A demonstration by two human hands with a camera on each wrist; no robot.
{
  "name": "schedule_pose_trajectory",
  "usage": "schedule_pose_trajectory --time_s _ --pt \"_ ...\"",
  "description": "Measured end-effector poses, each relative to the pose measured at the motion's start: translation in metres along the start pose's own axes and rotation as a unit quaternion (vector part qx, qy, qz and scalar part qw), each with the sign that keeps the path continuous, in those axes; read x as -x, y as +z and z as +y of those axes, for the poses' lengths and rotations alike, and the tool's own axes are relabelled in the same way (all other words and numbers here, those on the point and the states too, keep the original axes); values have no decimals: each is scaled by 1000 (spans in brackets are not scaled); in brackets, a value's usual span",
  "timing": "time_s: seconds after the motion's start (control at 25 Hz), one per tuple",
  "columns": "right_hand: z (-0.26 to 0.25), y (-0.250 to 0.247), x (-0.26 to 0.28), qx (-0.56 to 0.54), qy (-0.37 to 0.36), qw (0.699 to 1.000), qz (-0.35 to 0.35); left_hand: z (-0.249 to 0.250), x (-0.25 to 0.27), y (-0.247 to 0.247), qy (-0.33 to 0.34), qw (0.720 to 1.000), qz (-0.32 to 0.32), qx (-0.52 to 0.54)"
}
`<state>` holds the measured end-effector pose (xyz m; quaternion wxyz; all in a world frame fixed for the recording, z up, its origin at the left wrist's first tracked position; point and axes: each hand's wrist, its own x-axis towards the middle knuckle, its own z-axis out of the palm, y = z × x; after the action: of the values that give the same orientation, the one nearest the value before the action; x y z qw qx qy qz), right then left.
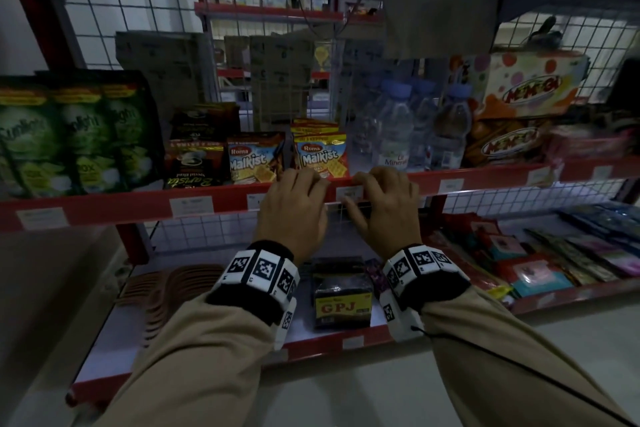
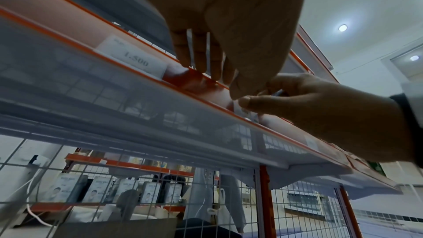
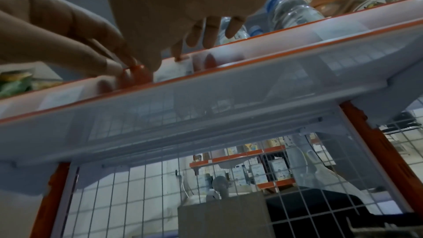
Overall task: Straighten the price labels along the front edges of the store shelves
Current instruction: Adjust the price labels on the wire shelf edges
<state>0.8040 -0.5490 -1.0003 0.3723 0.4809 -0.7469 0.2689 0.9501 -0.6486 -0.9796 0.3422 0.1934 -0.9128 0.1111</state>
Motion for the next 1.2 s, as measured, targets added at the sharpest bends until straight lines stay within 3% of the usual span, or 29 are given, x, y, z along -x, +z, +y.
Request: schedule_pose_trajectory --time_s 0.2,0.4,0.52,0.8,1.2 --pt "-6 -3 -14 8 26 999 -36 9 2 3 -27 1000 -6 10" --pt "-1 -8 -19 -93 -44 994 -28 13 -1 2 -27 999 22 22" --pt "-4 -12 -21 -119 -70 989 -60 14 -4 1 -41 999 14 30" --pt "-5 -21 -28 -79 -75 986 -128 14 -8 0 -63 997 -6 47" --pt "-12 -28 -29 -42 -88 981 -167 13 -6 -2 -50 997 -19 46"
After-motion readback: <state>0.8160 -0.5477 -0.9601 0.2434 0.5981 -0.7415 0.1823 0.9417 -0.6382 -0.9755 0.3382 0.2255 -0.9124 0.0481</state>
